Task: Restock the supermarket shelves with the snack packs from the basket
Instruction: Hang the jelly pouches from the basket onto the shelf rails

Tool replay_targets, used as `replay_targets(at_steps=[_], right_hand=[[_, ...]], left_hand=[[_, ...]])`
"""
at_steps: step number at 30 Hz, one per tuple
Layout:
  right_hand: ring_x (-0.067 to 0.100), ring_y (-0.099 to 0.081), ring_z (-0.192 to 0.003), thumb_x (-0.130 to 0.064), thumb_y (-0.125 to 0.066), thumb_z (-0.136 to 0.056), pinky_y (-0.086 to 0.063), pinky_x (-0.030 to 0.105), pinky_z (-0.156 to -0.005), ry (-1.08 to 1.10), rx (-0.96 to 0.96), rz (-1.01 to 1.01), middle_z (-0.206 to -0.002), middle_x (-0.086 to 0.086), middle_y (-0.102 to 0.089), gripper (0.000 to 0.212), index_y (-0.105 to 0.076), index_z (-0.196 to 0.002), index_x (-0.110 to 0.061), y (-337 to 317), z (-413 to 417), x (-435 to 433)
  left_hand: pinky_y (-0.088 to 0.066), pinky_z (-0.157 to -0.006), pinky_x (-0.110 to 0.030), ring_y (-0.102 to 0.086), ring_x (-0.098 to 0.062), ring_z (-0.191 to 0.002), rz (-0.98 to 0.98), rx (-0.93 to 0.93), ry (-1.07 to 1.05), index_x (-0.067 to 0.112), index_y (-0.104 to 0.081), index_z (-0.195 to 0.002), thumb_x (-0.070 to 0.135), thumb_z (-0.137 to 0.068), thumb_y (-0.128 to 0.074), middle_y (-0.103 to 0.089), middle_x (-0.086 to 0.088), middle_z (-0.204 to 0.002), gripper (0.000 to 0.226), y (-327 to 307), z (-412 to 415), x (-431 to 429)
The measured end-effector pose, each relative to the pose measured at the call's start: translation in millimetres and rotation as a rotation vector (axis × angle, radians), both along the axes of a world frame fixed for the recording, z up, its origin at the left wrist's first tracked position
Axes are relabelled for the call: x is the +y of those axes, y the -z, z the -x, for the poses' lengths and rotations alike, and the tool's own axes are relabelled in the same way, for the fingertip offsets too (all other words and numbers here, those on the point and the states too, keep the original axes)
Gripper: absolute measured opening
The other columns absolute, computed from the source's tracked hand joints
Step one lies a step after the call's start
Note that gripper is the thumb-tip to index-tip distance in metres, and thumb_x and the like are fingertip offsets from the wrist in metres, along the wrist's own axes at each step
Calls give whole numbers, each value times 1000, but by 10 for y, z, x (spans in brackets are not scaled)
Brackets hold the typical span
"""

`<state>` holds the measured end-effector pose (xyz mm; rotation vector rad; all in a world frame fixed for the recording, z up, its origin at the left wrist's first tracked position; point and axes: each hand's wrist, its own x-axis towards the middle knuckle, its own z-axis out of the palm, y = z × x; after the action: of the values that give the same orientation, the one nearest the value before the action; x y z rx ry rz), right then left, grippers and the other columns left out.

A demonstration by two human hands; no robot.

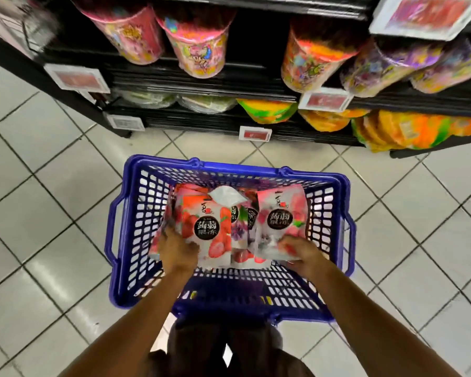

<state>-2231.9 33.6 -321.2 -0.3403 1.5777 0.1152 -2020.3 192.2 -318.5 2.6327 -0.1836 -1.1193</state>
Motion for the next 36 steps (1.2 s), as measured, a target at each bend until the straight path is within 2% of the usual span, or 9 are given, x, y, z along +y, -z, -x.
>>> replay_targets(at_steps=[2, 6, 12, 16, 20, 23, 26, 30, 36], right_hand=[[27, -63, -89, -1, -68, -82, -55, 41, -71, 32, -52, -9, -100, 12, -65, 27, -62, -108, -4, -38, 71, 36], [28, -64, -97, -9, -69, -84, -53, 36, -69, 100, -112, -24, -115, 15, -67, 36, -62, -119, -5, 37, 115, 89], [26, -67, -93, -27, -77, -68, -60, 33, -64, 200, -173, -18, -109, 13, -70, 52, -65, -115, -7, 224, 57, 16], [27, -67, -95, -20, -77, -72, -59, 37, -74, 176, -163, -23, -107, 12, -71, 52, -63, -121, -8, 184, 110, 25], [28, -66, -106, -15, -79, -72, -56, 36, -71, 130, -142, 8, -117, 12, -70, 60, -58, -128, -8, 49, 185, 117], [28, -69, -100, -12, -81, -68, -58, 33, -63, 186, -121, 15, -113, 14, -72, 60, -60, -125, -6, -8, 212, 194], [32, -66, -107, -13, -81, -70, -56, 42, -80, 176, -81, 57, -113, 14, -72, 57, -61, -123, -6, -17, 245, 259], [31, -66, -105, -8, -81, -74, -50, 53, -98, 50, 40, 245, -108, 10, -72, 47, -64, -117, -10, -40, 284, 312], [29, -67, -90, -18, -78, -82, -53, 35, -79, -346, 301, 685, -91, 0, -67, 31, -59, -107, -16, -116, 221, 189]], left_hand=[[-33, -112, -45, -36, -34, -138, 60, -119, 178, 4, -32, -146, 12, -84, -70, -39, -18, -149, 73, -72, -2, -99], [-37, -108, -39, -36, -28, -137, 310, -114, 439, 16, -39, -146, 17, -85, -70, -42, -5, -149, 68, 32, -31, -622], [-39, -99, -36, -39, -25, -126, -64, -349, 855, 28, -41, -138, 36, -79, -74, -45, -2, -135, 68, 414, 44, -1045], [-38, -82, -39, -54, -27, -105, 122, -505, 886, 26, -69, -108, 17, -68, -75, -62, 0, -114, 41, 350, 137, -778], [-32, -76, -39, -48, -27, -92, 365, -650, 869, 15, -68, -93, 11, -56, -69, -67, -4, -97, 37, 235, 177, -240], [-31, -78, -39, -49, -28, -95, 309, -559, 963, 16, -57, -100, 18, -46, -79, -68, -7, -97, 58, 196, 208, 277], [-31, -81, -40, -59, -27, -98, 222, -462, 958, 18, -57, -103, 33, -49, -78, -69, -6, -102, 60, 173, 204, 556], [-37, -78, -36, -55, -20, -91, 346, -406, 940, 19, -67, -95, 55, -74, -62, -64, 4, -92, 42, 71, 197, 370], [-52, -68, -35, -63, -22, -84, 377, -61, 849, 15, -66, -95, 21, -92, -56, -67, -2, -94, 12, 38, 565, -464]])
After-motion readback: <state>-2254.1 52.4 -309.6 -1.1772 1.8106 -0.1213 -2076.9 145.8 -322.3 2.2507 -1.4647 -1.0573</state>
